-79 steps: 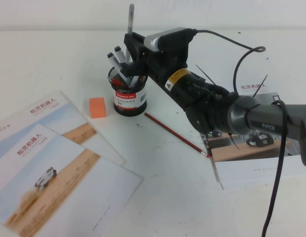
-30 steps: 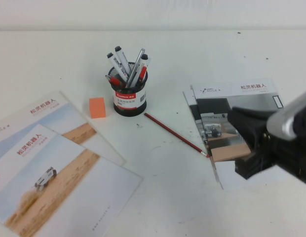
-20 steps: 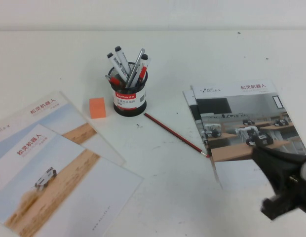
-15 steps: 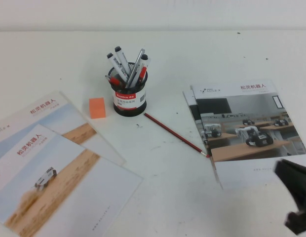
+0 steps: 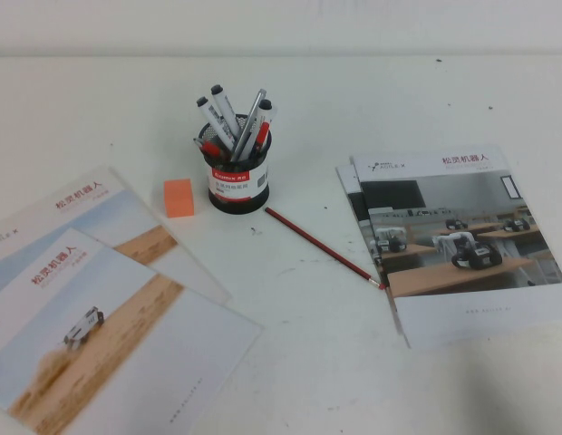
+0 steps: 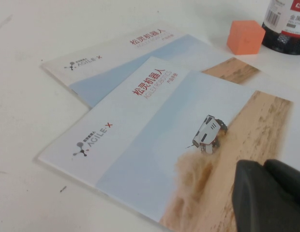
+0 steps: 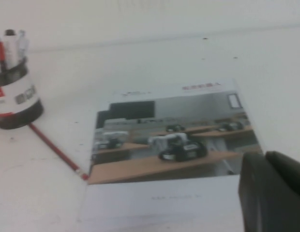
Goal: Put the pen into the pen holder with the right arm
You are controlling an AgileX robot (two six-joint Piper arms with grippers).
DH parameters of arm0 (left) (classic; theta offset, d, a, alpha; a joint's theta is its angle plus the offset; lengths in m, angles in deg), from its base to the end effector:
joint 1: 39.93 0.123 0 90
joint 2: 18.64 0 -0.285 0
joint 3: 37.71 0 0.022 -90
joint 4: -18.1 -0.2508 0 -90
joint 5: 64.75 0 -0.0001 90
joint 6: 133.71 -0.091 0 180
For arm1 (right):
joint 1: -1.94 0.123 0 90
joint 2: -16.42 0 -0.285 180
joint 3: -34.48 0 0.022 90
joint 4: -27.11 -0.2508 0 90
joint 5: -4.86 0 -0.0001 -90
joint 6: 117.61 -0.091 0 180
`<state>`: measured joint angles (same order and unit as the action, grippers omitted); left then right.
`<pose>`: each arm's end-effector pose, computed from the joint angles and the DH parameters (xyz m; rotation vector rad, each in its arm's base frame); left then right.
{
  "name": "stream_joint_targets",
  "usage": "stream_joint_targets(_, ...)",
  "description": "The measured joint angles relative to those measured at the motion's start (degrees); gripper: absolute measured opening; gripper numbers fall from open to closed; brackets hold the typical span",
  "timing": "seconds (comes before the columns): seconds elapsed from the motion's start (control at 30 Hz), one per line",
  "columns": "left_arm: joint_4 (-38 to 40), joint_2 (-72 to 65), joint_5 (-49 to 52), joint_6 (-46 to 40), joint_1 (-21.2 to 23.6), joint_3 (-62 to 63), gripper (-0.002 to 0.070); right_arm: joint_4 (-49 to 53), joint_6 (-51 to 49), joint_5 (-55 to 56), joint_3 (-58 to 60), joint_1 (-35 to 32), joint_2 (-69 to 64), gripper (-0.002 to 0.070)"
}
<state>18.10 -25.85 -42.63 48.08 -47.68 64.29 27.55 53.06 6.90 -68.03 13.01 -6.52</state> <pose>0.0517 -0.0070 0.1744 0.0975 1.8723 -0.1147 0.0767 0.0150 0.1969 -0.0330 1.7237 0.2582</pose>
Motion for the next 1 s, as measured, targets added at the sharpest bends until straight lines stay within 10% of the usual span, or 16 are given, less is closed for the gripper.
stream_joint_targets(1.0, 0.0, 0.0, 0.0, 0.0, 0.0, 0.0, -0.0001, 0.1, 2.1, -21.6, 1.3, -8.1, 15.6, -0.0019)
